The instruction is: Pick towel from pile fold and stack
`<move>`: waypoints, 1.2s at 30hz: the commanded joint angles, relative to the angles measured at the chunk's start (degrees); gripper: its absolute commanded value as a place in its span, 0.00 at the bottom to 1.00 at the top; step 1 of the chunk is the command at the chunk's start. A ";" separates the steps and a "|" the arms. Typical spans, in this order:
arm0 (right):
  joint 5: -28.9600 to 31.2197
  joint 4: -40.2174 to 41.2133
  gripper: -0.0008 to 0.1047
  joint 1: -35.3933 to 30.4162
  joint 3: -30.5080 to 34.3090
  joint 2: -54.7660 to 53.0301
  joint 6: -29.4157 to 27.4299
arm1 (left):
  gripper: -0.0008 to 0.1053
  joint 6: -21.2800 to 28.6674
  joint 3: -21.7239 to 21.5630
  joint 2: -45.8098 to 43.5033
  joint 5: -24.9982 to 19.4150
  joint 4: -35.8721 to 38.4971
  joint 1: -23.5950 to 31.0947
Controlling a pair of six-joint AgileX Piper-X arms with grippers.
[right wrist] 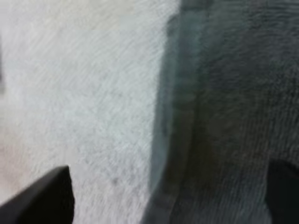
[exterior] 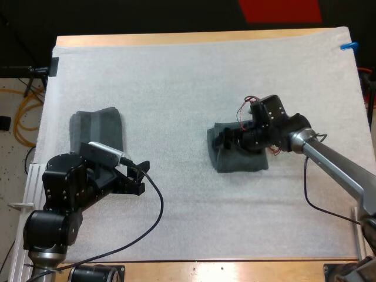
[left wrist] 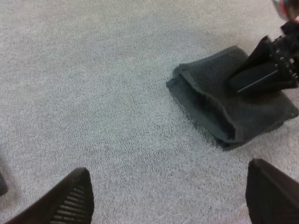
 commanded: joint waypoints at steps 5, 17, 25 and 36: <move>-1.03 0.99 0.79 2.27 -0.53 -0.75 -0.65 | 0.63 0.25 -0.43 -0.18 -0.06 -0.08 -0.03; -2.57 -2.31 0.79 6.58 -0.42 4.27 -0.71 | 0.63 0.25 -0.43 0.06 -0.06 -0.08 -0.03; 7.70 6.87 0.79 6.47 -0.61 -5.53 -9.66 | 0.63 0.17 -0.43 2.42 0.38 -0.13 -0.03; 23.45 21.84 0.79 6.47 -0.61 -28.03 -17.30 | 0.73 -8.03 -0.43 14.49 0.38 -5.94 -5.37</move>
